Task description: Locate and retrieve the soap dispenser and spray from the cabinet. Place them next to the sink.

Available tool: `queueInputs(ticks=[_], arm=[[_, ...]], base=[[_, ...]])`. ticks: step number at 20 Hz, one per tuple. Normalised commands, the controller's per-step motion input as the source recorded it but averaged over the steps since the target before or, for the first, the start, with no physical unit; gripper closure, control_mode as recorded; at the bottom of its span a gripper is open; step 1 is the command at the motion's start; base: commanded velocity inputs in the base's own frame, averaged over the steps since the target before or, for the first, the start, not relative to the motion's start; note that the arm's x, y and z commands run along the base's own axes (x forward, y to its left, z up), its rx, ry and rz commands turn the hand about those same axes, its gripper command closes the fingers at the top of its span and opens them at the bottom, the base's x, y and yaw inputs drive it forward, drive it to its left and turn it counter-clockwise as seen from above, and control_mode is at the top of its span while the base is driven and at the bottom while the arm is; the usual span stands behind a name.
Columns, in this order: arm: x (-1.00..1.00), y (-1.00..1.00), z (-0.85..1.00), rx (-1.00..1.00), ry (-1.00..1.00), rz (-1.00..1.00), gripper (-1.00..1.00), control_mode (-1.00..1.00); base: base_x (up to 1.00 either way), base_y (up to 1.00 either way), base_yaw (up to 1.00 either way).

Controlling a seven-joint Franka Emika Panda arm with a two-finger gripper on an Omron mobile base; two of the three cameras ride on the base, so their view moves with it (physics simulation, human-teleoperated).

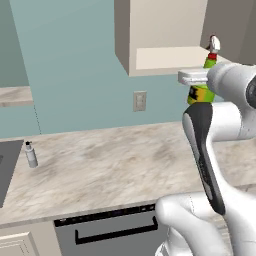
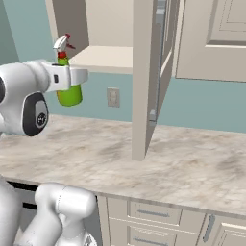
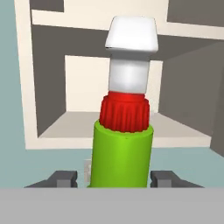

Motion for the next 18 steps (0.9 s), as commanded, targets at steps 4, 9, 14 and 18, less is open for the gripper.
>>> queueInputs(ticks=[4, 9, 14, 18], arm=[[-0.73, 0.44, -0.5, 0.0, 0.0, 0.12, 1.0, -1.0], [-0.7, 0.46, -0.51, 0.0, 0.0, 0.12, 1.0, -1.0], [-0.69, 0.48, -0.54, 0.0, 0.0, 0.14, 1.0, -1.0], [-0.61, 0.57, -0.59, 0.0, 0.0, 0.19, 1.0, -1.0]], base=[[0.0, 0.0, 0.0], [0.0, 0.0, 0.0], [0.0, 0.0, 0.0], [0.0, 0.0, 0.0]])
